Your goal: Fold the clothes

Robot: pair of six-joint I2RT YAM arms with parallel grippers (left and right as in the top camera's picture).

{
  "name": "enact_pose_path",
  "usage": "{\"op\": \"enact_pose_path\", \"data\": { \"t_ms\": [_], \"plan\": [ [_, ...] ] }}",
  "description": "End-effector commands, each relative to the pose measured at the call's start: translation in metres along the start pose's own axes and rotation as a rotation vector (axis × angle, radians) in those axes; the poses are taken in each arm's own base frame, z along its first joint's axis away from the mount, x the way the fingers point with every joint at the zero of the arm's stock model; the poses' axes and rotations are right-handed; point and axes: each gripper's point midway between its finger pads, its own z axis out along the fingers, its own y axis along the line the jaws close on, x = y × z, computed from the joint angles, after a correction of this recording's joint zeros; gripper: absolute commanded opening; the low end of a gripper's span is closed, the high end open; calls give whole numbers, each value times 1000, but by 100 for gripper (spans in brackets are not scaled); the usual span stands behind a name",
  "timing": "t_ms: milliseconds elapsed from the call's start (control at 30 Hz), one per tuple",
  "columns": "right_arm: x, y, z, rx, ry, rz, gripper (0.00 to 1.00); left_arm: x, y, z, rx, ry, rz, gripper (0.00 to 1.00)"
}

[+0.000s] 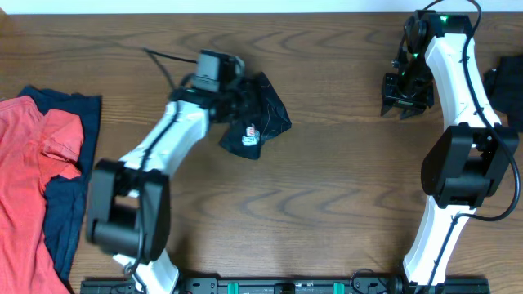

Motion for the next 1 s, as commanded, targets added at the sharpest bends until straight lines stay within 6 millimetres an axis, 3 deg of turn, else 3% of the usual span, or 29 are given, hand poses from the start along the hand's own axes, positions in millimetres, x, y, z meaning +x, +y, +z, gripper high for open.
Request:
{"op": "enact_pose_path", "data": {
  "t_ms": [0,100,133,200,233,267,433,567,833,967],
  "plan": [
    [2,1,-7,-11,-13,-14,42,10,3,27,-32,21,6,8],
    [4,0,-7,-9,-6,-17,43,19,1,47,-26,40,-3,12],
    [5,0,-7,-8,-2,-21,43,23,-1,54,-22,46,-3,43],
    [6,0,-7,-7,1,-21,43,26,-4,59,-18,52,3,74],
    [7,0,-7,-7,4,-20,43,29,-5,61,-19,58,8,94],
    [7,0,-7,-7,5,-20,43,30,-6,62,-18,60,10,98],
    [7,0,-7,-8,4,-20,45,30,-11,61,-9,64,15,98],
    [7,0,-7,-8,4,-20,51,19,-23,51,17,36,29,98],
    [0,1,-8,-12,-22,-22,56,-25,-99,-12,184,-76,142,98],
    [-3,2,-8,-18,-33,-23,58,-36,-142,-44,285,-115,200,98]
  ]
}}
